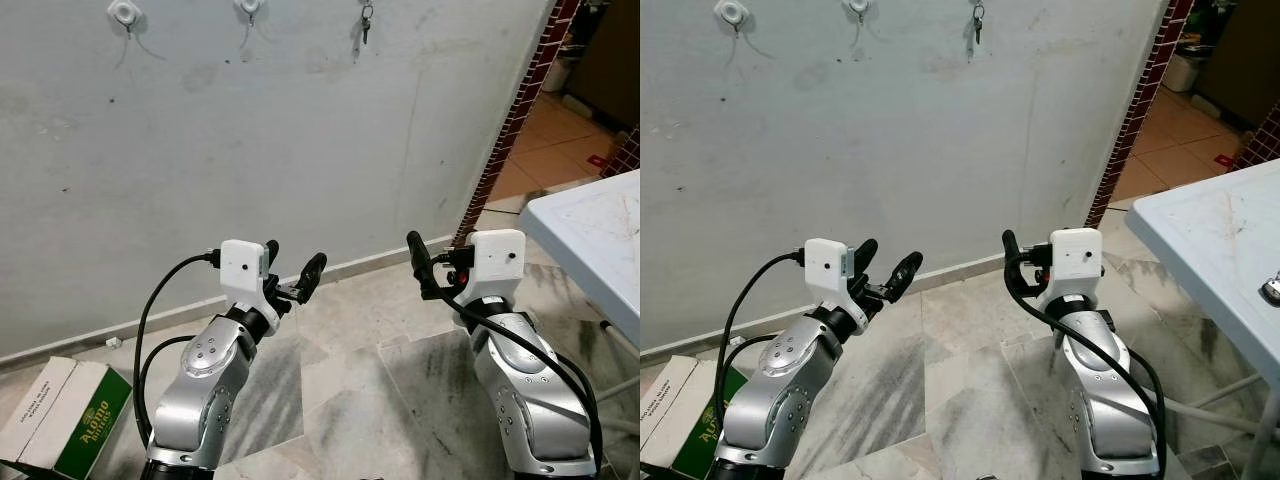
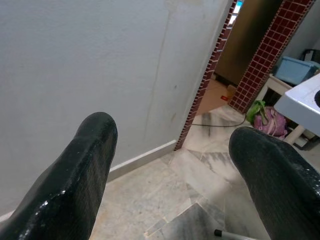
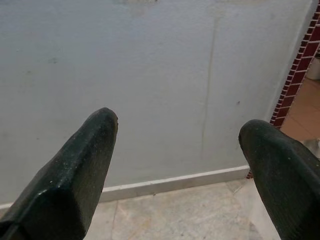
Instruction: Hang keys on a hook
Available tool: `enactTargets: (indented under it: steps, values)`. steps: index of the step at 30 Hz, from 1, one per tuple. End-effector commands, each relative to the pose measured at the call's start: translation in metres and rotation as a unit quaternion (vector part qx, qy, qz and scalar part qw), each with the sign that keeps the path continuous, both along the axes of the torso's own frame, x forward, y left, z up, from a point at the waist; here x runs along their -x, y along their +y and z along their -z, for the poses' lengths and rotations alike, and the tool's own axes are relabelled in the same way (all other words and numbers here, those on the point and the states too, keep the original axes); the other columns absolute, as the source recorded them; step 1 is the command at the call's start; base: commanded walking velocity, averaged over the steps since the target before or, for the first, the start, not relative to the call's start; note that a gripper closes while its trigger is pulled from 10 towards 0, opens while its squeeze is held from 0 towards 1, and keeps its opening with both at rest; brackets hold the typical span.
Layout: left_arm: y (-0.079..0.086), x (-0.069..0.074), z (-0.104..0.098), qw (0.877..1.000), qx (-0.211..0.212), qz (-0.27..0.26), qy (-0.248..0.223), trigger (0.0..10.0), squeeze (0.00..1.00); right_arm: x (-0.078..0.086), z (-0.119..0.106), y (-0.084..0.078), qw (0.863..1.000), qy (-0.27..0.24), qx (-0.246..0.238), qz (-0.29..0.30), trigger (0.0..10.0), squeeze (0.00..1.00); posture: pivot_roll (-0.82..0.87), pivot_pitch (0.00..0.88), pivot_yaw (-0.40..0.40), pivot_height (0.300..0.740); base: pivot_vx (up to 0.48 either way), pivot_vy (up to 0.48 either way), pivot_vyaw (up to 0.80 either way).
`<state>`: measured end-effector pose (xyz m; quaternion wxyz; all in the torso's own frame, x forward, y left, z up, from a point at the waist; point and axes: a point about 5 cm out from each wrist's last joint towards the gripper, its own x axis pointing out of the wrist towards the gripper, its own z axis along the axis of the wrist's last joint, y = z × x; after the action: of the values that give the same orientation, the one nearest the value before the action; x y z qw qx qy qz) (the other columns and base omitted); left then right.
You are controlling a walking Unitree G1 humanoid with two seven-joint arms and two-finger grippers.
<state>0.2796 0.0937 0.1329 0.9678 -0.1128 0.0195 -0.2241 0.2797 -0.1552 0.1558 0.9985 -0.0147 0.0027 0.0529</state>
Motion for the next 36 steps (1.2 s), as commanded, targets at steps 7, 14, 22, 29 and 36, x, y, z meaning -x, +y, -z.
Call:
enactTargets:
  steps: [7, 14, 22, 29, 36]
  values:
    - [0.0035, -0.0018, 0.0002, 1.0, 0.002, -0.011, 0.006, 10.0, 0.0, 0.0006, 0.0005, 0.002, 1.0, 0.002, 0.001, -0.007, 10.0, 0.0, -0.09, 0.111, 0.057, 0.74, 0.0, 0.035, -0.77]
    - [0.0037, -0.0019, 0.0003, 1.0, 0.001, -0.011, 0.007, 10.0, 0.0, 0.0006, 0.0006, 0.0024, 1.0, 0.002, -0.001, -0.007, 10.0, 0.0, -0.09, 0.112, 0.057, 0.74, 0.0, 0.277, -0.69]
    - [0.0033, -0.0027, 0.0001, 1.0, 0.0, -0.011, 0.007, 10.0, 0.0, 0.0004, 0.0007, 0.0025, 1.0, 0.001, -0.001, -0.008, 10.0, 0.0, -0.09, 0.112, 0.057, 0.74, 0.0, 0.287, -0.11]
    - [0.0028, -0.0026, 0.0, 1.0, -0.001, -0.01, 0.007, 10.0, 0.0, 0.0007, 0.0007, 0.0029, 1.0, 0.0, -0.001, -0.009, 10.0, 0.0, -0.09, 0.11, 0.06, 0.74, 0.0, 0.284, 0.0]
    - [0.0009, -0.0022, -0.0001, 1.0, -0.001, -0.007, 0.005, 10.0, 0.0, -0.0003, 0.0001, 0.0024, 1.0, -0.001, 0.0, -0.007, 10.0, 0.0, -0.09, 0.105, 0.059, 0.74, 0.0, 0.078, 0.0]
